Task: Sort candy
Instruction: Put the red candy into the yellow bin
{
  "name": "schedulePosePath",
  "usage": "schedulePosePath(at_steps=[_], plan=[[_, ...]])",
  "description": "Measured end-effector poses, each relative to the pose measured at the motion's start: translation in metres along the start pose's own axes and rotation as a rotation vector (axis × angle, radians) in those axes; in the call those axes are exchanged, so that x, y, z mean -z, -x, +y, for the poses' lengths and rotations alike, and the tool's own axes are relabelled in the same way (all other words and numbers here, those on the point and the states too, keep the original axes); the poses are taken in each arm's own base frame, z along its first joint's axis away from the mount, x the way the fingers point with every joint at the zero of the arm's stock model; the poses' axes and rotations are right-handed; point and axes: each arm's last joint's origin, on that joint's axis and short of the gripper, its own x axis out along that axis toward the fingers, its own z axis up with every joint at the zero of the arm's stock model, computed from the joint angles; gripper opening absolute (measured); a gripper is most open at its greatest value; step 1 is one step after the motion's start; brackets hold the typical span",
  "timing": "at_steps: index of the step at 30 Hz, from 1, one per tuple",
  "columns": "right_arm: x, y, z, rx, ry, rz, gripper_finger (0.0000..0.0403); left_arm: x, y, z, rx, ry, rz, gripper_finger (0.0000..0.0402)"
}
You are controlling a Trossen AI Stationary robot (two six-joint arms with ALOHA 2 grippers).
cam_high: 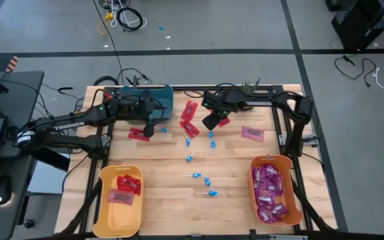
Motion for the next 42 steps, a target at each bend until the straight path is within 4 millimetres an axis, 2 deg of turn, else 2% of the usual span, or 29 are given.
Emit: schedulePosePath(at_steps=[6, 13, 23, 34, 42], plan=[[-0.002, -0.021, -0.005, 0.068, -0.010, 0.047, 0.0183, 0.000, 0.000, 0.000, -0.001, 0.008, 0.002, 0.0218], [-0.006, -0.022, -0.018, 0.100, -0.035, 0.049, 0.0195, 0.000, 0.000, 0.000, 0.000, 0.042, 0.003, 0.0218], [-0.009, -0.026, -0.021, 0.083, -0.023, 0.024, 0.0195, 0.000, 0.000, 0.000, 0.001, 0.139, 0.005, 0.0218], [0.006, -0.046, -0.026, 0.058, -0.060, 0.032, 0.0195, 0.000, 0.000, 0.000, 0.001, 0.166, 0.004, 0.0218], [0.009, -0.052, -0.026, 0.027, -0.065, 0.014, 0.0179, 0.000, 0.000, 0.000, 0.000, 0.166, 0.000, 0.0218]])
